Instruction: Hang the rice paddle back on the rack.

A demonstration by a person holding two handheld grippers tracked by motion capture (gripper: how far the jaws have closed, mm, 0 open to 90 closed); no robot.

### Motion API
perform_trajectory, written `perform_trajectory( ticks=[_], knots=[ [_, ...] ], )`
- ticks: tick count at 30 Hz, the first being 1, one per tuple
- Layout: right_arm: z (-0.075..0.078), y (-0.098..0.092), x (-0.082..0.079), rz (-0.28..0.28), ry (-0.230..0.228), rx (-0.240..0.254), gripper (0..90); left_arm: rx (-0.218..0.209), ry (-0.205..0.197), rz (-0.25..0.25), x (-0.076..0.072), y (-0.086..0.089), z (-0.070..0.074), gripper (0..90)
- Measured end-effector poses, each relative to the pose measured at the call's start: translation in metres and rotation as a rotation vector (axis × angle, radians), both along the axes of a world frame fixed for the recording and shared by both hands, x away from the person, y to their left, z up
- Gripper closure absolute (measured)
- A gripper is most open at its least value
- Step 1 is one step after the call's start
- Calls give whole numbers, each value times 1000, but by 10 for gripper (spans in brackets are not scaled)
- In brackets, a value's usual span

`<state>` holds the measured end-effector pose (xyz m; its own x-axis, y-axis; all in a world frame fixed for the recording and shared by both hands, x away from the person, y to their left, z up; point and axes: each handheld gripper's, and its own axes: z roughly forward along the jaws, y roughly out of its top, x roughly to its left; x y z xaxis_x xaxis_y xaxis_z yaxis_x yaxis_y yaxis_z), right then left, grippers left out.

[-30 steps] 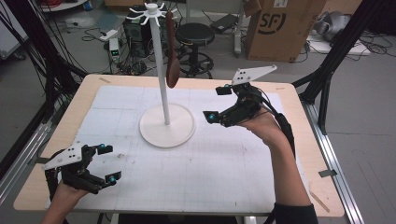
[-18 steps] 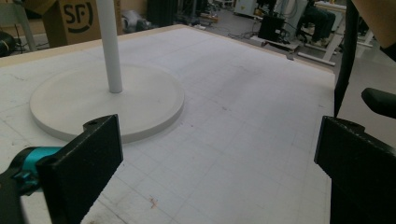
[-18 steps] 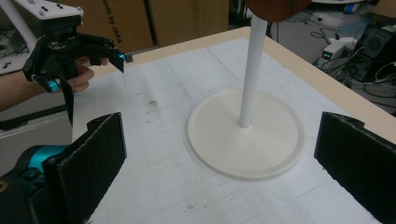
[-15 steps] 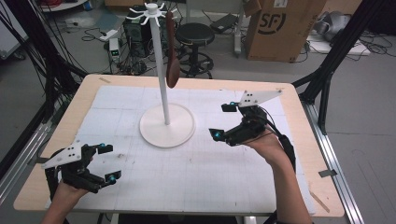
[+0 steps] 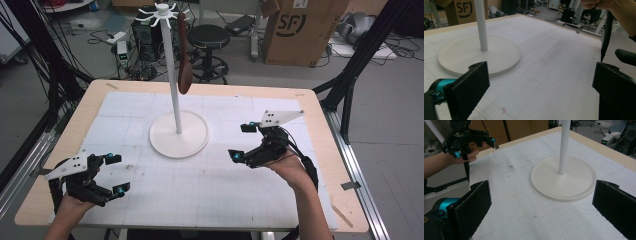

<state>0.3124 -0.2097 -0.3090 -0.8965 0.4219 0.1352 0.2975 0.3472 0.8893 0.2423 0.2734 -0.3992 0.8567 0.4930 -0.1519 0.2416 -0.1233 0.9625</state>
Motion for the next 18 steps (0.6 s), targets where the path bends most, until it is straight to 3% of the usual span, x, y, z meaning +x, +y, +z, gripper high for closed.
perform_trajectory(
  ticks=[9, 18],
  knots=[
    [-14, -3, -8, 5, 7, -19, 9, -5, -8, 1, 3, 0, 1, 17],
    [-24, -2, -19, 53, 9, -22, 9, -16, -14, -9, 4, 0, 2, 17]
  ],
)
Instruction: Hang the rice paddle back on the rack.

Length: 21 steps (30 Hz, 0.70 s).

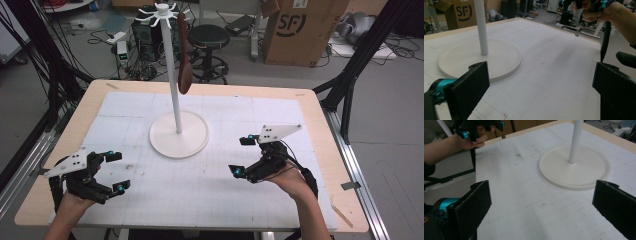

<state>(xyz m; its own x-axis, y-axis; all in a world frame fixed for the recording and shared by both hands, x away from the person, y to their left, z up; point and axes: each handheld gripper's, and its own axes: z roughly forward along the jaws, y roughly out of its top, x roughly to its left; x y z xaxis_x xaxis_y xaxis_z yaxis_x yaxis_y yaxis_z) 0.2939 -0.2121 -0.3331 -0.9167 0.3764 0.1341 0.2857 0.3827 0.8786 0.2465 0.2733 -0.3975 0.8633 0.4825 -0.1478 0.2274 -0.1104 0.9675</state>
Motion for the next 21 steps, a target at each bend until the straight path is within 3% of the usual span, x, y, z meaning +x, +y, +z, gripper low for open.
perform_trajectory(
  ticks=[10, 21],
  knots=[
    [-11, -6, -10, 36, 14, 10, 10, -1, -1, 2, -1, 0, 1, 17],
    [-27, -14, -14, 18, 33, -3, 10, 4, -1, 2, 0, 0, 0, 17]
  ],
)
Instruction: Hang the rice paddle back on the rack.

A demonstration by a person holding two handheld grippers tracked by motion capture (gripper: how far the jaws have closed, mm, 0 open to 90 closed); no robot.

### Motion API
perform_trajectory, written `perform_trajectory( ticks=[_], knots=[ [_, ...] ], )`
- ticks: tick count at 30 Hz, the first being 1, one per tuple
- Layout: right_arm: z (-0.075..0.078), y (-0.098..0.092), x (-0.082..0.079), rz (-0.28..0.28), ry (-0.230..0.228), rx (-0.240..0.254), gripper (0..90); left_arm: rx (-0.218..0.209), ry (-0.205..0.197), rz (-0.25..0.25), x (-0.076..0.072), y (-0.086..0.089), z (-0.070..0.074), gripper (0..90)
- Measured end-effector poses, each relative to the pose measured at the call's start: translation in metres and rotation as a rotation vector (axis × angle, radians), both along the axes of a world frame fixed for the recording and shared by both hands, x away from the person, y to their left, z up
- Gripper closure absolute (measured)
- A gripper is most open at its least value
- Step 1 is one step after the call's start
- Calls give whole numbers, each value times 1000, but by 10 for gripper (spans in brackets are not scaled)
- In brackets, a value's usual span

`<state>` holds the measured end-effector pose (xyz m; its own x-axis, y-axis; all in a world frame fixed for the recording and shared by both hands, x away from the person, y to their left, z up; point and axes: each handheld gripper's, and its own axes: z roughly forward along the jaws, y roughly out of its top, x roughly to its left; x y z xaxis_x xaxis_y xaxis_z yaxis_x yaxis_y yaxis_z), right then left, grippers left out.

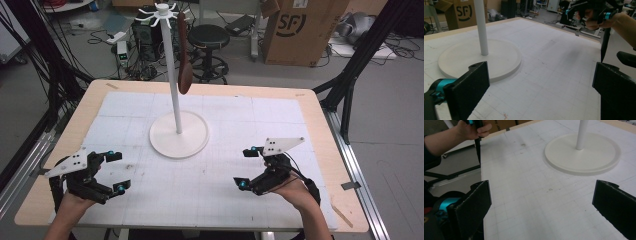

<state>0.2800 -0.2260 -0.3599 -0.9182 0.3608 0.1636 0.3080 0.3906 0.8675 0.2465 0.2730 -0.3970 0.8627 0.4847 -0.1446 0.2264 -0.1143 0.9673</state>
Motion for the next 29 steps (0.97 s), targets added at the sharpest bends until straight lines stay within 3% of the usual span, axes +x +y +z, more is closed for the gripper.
perform_trajectory(
  ticks=[8, 14, 29],
  knots=[
    [-6, -4, -6, -15, -15, -18, 10, -2, 1, -4, 0, 0, 0, 17],
    [-14, -10, -9, -34, -4, -4, 10, 0, 1, -6, 0, 0, 0, 17],
    [-21, -19, -15, -72, -31, 2, 9, 4, -1, -5, 0, 0, 0, 17]
  ],
)
